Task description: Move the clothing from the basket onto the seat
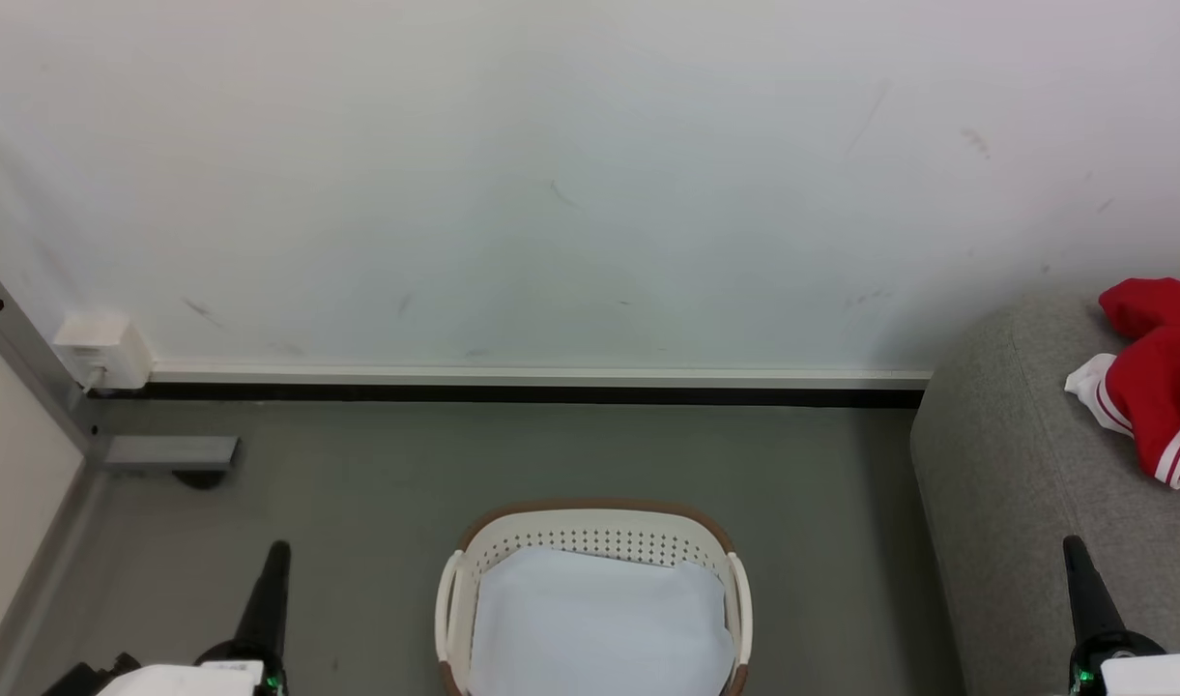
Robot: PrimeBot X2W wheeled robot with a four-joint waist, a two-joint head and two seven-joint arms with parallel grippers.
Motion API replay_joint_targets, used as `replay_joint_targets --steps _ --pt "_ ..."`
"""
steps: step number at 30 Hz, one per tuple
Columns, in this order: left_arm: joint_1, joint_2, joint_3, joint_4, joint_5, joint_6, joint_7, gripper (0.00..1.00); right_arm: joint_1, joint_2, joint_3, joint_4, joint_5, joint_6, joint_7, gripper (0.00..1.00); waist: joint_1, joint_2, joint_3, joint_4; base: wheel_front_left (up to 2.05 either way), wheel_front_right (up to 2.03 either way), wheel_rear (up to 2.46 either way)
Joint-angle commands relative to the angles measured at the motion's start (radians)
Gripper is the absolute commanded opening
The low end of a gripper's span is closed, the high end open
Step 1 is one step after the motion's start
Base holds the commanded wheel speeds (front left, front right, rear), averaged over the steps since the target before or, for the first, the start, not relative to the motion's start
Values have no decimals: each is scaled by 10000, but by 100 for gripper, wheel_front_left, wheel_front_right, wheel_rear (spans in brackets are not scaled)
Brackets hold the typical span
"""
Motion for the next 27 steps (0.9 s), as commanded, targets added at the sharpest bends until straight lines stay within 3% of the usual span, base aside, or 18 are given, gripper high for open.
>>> replay_joint_targets --steps 1,27 --pt "-156 40 65 -58 -268 -83 73 0 -152 -88 -37 -72 284 -18 69 0 0 0 7 4 0 0 0" --pt "-376 -27 239 -88 -2005 -184 541 0 -350 -92 -180 -197 2182 -22 517 0 0 0 133 58 0 0 0"
